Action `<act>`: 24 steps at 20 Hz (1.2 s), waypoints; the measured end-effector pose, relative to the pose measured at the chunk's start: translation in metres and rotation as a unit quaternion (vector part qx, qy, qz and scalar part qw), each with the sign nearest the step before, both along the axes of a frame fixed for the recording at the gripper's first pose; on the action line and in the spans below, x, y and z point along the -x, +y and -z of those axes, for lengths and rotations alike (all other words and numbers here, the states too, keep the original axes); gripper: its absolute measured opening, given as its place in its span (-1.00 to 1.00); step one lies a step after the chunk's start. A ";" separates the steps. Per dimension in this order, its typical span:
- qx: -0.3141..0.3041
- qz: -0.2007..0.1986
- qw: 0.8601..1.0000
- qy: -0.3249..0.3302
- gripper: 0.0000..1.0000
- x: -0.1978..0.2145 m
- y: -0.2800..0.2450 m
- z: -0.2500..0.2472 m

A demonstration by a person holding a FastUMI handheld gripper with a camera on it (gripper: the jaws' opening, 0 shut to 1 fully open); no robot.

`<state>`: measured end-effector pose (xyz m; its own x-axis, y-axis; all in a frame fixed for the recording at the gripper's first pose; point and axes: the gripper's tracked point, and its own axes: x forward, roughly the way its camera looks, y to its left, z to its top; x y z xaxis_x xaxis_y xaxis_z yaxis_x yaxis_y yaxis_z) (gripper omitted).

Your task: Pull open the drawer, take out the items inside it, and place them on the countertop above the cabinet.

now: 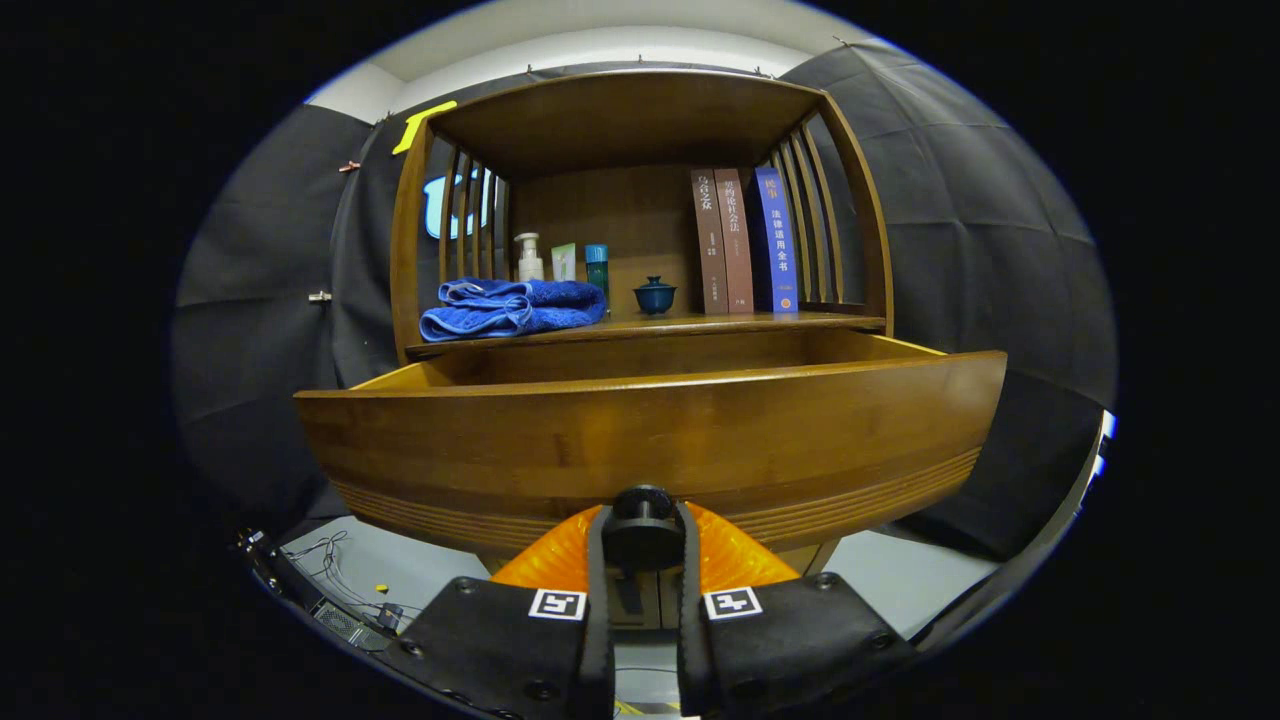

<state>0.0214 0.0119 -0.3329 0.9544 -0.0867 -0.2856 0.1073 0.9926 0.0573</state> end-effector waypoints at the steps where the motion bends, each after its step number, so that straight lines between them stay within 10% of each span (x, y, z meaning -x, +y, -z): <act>1: 0.000 0.000 1.000 0.001 -0.43 0.000 0.000 0.000; 8: -0.003 -0.004 1.000 -0.001 -0.33 0.000 0.002 0.001; 13: -0.013 -0.001 1.000 -0.004 0.97 -0.006 -0.004 -0.016; 24: -0.005 -0.029 0.998 -0.057 0.97 0.000 -0.005 -0.174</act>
